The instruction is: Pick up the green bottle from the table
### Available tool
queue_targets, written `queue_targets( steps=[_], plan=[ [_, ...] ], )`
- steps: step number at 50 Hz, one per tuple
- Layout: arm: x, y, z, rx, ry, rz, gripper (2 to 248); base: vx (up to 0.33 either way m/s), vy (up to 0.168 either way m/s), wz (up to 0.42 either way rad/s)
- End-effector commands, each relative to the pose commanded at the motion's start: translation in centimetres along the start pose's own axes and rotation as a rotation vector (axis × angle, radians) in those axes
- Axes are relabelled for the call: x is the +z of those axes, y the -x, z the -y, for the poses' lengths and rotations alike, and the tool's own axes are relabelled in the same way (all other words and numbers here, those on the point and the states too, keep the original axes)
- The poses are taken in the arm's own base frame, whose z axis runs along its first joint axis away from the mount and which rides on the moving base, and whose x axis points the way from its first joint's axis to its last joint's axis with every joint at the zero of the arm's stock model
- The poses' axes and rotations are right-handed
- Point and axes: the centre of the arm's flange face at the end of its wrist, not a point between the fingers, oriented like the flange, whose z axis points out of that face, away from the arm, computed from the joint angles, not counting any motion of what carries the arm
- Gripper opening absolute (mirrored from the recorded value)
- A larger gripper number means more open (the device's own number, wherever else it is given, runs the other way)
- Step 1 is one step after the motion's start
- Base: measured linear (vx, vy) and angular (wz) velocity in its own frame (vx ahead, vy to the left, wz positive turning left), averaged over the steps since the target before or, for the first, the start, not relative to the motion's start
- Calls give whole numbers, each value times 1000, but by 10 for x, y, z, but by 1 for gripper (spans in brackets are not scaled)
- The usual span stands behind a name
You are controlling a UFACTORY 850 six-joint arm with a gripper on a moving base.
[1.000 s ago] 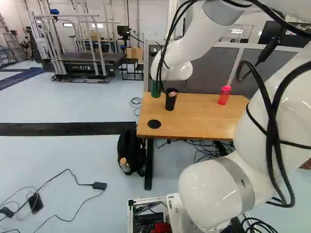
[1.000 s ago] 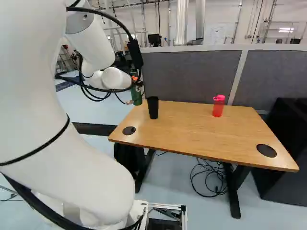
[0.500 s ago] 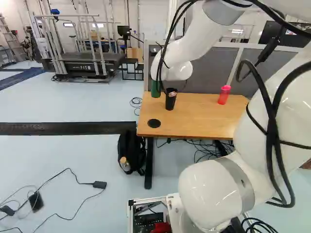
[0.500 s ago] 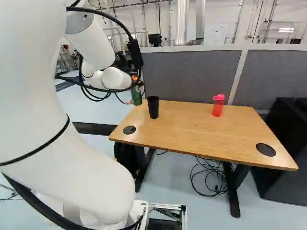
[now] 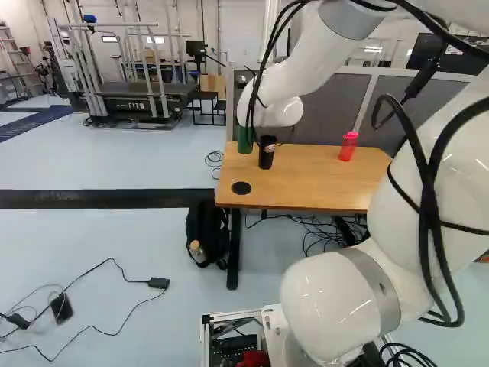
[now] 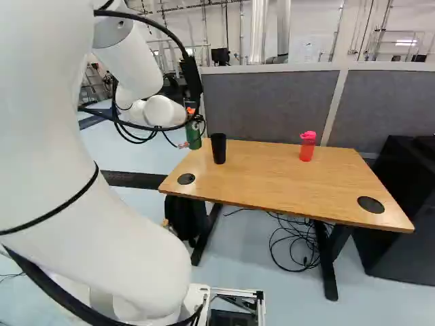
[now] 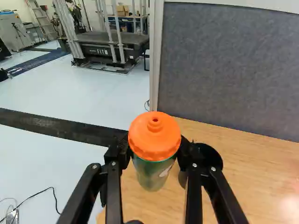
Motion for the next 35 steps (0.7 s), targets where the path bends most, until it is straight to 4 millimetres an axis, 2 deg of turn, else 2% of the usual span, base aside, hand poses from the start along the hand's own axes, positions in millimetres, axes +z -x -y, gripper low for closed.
queue_targets(
  steps=[35],
  plan=[
    [0, 0, 0, 0, 0, 0, 121, -126, -3, 9]
  ],
)
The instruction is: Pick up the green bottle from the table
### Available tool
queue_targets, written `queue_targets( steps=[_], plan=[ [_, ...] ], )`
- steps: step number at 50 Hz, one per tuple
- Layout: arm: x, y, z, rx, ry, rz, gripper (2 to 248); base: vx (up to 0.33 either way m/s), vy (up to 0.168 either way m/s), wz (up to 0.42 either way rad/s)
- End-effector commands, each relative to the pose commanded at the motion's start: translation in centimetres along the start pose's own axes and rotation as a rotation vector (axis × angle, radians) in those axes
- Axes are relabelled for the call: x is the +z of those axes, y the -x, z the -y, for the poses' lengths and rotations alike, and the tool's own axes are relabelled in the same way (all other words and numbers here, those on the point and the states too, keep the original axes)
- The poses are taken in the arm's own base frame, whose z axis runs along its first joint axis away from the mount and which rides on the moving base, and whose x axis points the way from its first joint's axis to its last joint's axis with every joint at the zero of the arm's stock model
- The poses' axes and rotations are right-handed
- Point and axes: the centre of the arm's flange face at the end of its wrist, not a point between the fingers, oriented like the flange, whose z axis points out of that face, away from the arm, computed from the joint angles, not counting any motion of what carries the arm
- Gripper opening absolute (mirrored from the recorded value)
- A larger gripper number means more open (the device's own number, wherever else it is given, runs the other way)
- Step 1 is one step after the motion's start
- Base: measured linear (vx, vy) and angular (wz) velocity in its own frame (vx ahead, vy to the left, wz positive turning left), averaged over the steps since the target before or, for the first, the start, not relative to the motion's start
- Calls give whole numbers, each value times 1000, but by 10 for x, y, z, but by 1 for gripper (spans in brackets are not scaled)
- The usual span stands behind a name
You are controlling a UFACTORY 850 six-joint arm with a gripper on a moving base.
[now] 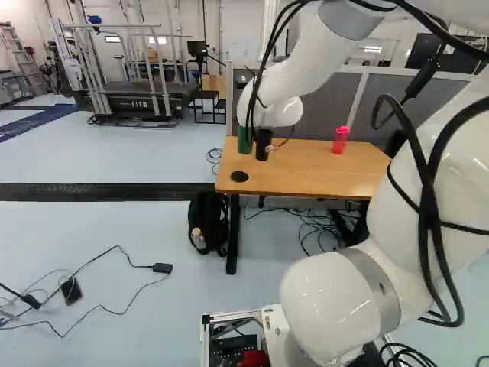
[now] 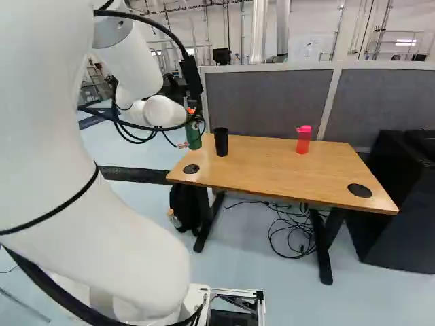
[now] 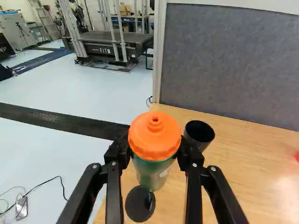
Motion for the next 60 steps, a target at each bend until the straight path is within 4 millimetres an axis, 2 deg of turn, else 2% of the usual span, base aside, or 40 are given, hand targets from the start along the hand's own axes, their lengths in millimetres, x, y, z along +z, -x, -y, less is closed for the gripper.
queue_targets(
  steps=[29, 60],
  plan=[
    [0, 0, 0, 0, 0, 0, 121, -109, -2, 7],
    [-4, 9, -2, 2, 5, -2, 121, 0, 0, 0]
  ],
)
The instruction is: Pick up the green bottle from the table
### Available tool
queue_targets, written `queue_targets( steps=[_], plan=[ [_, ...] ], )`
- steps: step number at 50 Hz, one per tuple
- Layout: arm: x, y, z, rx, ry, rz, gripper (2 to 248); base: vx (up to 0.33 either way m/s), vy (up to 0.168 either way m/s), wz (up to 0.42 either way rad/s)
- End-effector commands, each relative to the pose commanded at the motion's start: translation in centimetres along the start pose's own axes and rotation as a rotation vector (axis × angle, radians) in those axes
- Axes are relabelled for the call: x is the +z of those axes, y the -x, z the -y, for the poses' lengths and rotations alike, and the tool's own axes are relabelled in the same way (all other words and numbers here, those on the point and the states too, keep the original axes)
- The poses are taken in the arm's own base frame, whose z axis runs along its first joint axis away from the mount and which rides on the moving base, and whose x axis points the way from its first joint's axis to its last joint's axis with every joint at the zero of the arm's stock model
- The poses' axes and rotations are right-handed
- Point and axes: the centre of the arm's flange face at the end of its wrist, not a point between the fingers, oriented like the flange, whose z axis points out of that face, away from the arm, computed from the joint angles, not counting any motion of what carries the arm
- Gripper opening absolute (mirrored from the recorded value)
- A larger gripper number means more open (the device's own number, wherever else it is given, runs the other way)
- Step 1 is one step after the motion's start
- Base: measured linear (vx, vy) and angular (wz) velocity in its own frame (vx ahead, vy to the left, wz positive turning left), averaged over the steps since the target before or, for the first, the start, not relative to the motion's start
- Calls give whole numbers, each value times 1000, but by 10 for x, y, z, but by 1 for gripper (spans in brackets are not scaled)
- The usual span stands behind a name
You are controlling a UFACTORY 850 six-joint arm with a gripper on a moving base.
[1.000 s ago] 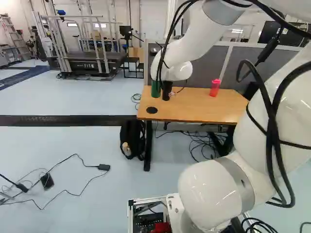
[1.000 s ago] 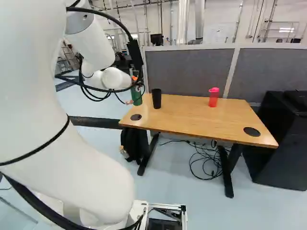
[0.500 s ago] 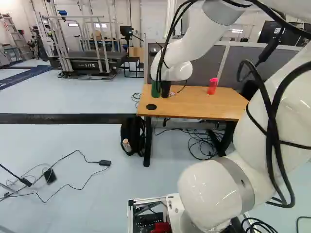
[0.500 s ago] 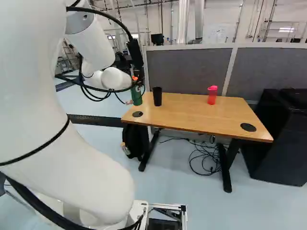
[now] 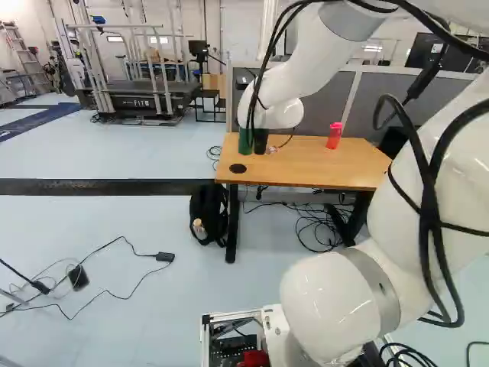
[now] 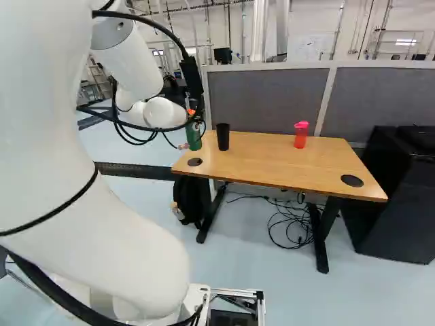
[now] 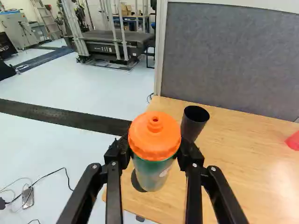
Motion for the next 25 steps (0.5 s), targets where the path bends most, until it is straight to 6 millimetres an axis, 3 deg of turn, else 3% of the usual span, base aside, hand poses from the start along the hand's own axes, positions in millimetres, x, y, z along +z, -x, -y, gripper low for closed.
queue_targets(
  steps=[25],
  plan=[
    [-16, 33, -8, 7, 17, -8, 121, 0, 0, 0]
  ],
)
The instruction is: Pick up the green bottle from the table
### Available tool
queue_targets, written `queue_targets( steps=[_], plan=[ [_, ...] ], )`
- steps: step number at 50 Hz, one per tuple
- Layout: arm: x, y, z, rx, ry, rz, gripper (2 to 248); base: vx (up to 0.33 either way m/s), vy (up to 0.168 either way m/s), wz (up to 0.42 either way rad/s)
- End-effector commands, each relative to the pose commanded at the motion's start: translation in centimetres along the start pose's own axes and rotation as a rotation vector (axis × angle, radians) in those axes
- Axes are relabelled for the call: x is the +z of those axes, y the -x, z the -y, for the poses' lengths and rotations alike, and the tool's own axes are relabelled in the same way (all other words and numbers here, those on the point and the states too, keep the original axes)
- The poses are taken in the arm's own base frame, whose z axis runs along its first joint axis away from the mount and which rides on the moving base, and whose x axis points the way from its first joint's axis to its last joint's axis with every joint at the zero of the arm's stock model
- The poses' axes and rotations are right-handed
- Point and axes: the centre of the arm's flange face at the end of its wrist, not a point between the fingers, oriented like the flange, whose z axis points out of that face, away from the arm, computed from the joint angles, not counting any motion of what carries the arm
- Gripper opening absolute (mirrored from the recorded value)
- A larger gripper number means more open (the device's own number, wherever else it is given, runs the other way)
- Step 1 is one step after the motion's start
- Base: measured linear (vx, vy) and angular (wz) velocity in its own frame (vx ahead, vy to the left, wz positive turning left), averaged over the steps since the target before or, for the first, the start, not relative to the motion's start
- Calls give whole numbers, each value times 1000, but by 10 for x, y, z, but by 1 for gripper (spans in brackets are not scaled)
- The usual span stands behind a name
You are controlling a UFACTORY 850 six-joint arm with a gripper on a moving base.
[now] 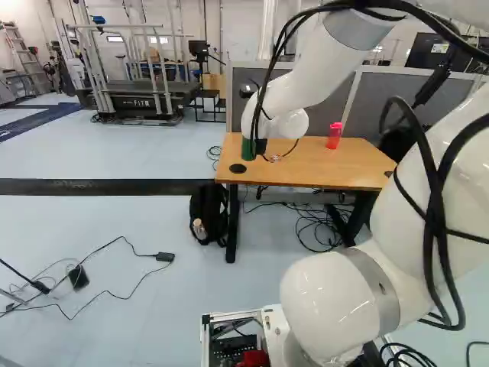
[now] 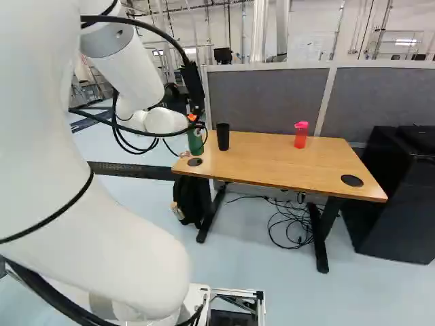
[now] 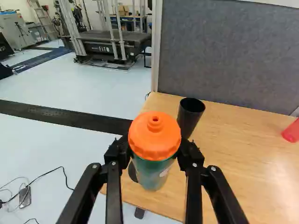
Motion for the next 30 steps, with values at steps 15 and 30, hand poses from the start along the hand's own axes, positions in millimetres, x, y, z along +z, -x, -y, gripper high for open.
queue_targets(
  steps=[15, 30],
  plan=[
    [-17, 31, -7, 6, 16, -8, 121, 0, 0, 0],
    [-40, 71, -14, 14, 37, -18, 121, 0, 0, 0]
  ],
)
